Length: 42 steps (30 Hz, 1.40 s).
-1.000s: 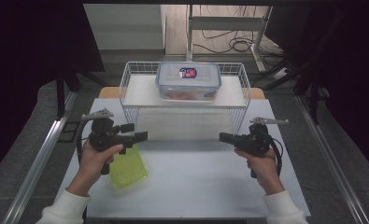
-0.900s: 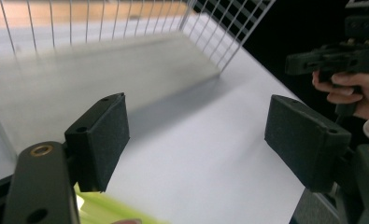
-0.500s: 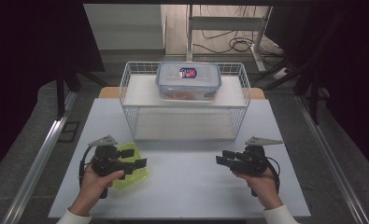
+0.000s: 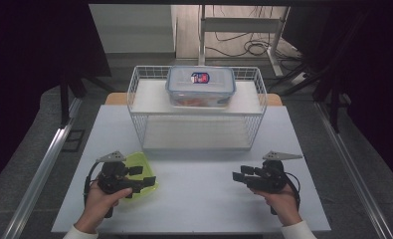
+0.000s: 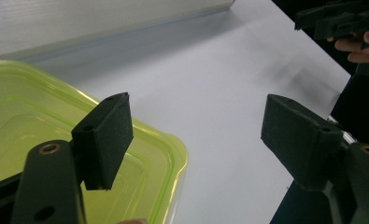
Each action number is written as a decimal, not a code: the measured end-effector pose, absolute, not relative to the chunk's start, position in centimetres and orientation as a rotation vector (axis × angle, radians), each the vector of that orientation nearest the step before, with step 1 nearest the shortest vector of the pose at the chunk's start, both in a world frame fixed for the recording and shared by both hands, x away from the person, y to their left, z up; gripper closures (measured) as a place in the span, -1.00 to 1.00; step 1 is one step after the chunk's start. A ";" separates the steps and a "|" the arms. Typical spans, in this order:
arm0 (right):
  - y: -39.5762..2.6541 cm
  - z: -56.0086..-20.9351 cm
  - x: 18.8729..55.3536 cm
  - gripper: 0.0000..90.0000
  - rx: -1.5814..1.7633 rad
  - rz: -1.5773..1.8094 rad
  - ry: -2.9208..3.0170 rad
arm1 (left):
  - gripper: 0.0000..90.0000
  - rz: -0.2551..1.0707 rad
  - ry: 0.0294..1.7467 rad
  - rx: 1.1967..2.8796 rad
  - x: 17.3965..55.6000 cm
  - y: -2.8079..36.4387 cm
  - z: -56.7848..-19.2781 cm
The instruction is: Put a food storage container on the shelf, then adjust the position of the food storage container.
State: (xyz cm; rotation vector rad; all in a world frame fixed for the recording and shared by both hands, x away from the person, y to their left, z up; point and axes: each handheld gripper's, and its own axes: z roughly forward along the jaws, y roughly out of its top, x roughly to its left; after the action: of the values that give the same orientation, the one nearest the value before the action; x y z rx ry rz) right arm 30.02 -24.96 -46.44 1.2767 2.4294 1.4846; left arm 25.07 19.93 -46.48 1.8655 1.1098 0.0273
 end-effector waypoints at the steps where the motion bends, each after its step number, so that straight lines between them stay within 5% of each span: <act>1: -25.0 -46.5 30.0 0.00 1.276 1.481 2.430 | -0.45 0.032 1.112 1.874 24.9 20.0 -46.5; 13: -25.1 -46.6 30.1 -0.04 1.295 1.474 2.415 | -0.43 0.073 1.130 1.877 23.9 21.5 -46.1; 17: -25.2 -46.6 30.0 -0.04 1.301 1.474 2.412 | -0.28 0.085 1.123 1.896 23.4 21.9 -46.0; 26: -25.3 -46.5 29.9 -0.05 1.324 1.474 2.403 | 0.96 0.121 1.125 1.967 22.1 23.2 -45.5; 42: -25.5 -46.6 30.0 -0.05 1.338 1.481 2.391 | 1.00 0.158 1.312 1.974 21.0 27.6 -48.3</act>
State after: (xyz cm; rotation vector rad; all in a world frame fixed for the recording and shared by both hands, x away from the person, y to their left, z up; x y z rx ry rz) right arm 29.97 -25.53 -46.55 1.3375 2.3907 1.4806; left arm 21.02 27.57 -48.31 1.9745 1.3117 0.1581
